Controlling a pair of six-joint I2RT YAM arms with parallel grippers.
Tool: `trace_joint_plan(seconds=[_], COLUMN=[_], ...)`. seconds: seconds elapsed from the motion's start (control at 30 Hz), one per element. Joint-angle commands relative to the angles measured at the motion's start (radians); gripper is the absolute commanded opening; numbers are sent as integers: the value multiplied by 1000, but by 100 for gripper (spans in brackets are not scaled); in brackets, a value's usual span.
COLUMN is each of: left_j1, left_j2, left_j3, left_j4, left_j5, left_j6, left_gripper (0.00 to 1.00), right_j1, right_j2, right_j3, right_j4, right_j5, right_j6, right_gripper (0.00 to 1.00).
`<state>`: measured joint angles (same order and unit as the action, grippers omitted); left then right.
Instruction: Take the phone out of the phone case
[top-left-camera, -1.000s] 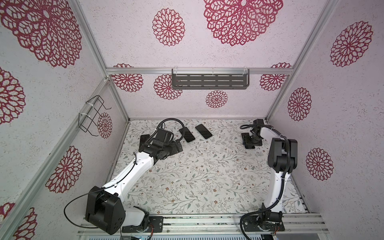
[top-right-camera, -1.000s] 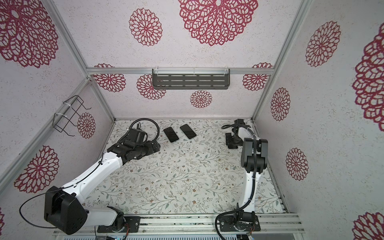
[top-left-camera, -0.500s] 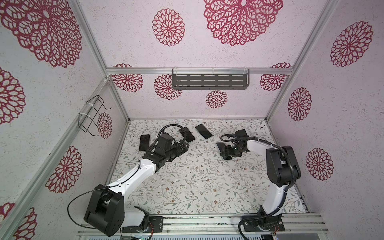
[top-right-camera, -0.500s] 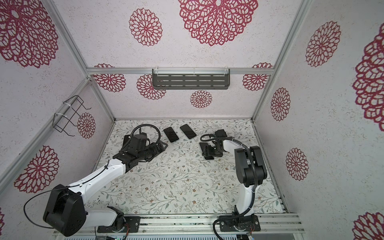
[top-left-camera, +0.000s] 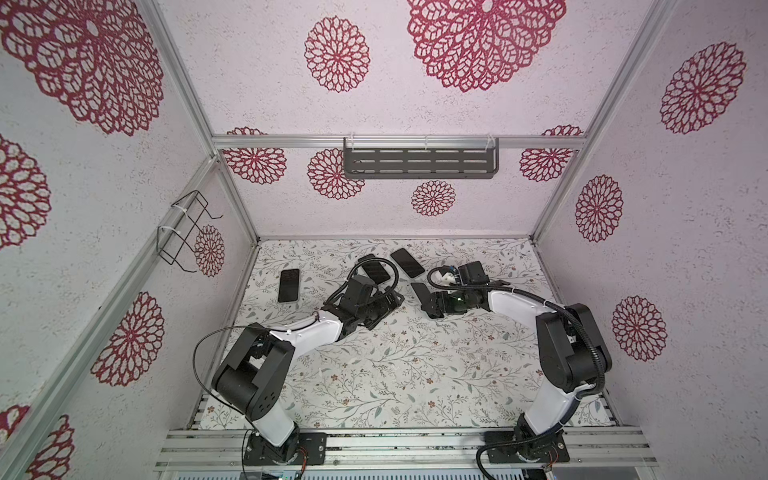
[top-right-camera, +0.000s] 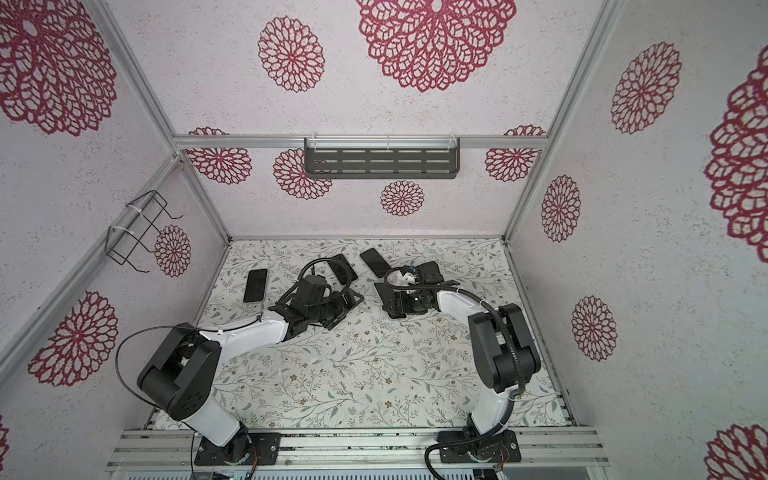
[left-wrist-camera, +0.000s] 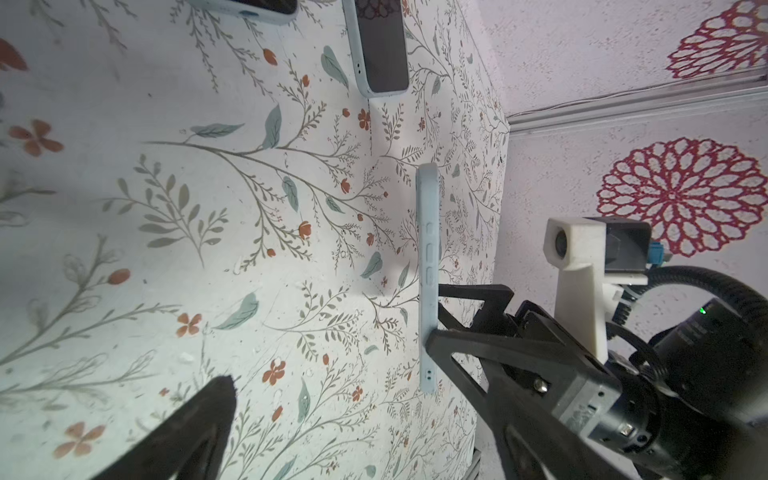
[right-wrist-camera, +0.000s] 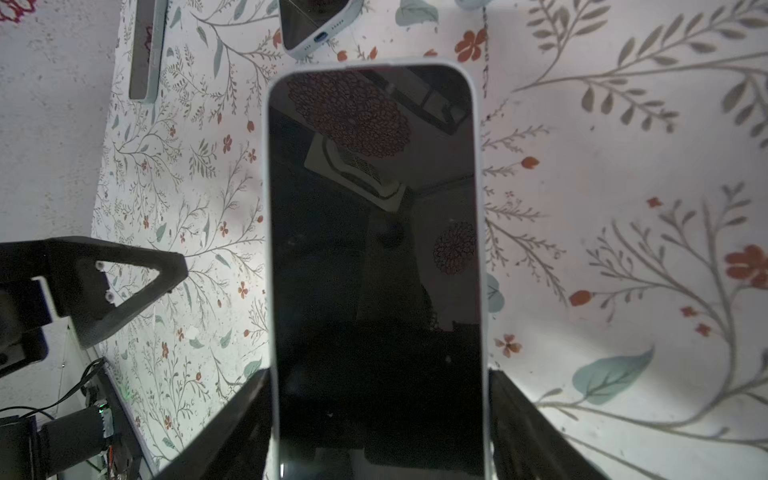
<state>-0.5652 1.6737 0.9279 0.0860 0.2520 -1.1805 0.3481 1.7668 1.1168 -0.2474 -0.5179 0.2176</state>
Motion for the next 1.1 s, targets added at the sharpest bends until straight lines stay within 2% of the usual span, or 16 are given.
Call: trace_joint_plan(seconds=[0.0, 0.2, 0.33, 0.47, 0.53, 0.63, 0.8, 1.07], left_j1=[-17, -37, -37, -37, -36, -36, -38, -47], left_j2=[25, 108, 124, 146, 155, 164, 165, 172], left_j3=[21, 26, 42, 57, 56, 52, 68, 86], left_j4=[99, 207, 214, 226, 233, 258, 232, 217], left_j5=[5, 21, 4, 6, 3, -1, -11, -7], left_j6=[-52, -139, -141, -153, -163, -179, -170, -172], left_gripper=[98, 99, 100, 96, 90, 72, 52, 34], right_j1=[17, 39, 58, 73, 79, 84, 93, 109], right_j2=[-41, -78, -89, -104, -114, -125, -142, -169], right_j3=[-14, -60, -79, -107, -121, -139, -156, -169], right_j4=[71, 161, 166, 185, 200, 215, 244, 252], right_j5=[-61, -144, -159, -163, -168, -168, -182, -182], right_j6=[36, 83, 83, 97, 103, 117, 138, 153], right_gripper=[22, 22, 22, 21, 21, 21, 20, 20])
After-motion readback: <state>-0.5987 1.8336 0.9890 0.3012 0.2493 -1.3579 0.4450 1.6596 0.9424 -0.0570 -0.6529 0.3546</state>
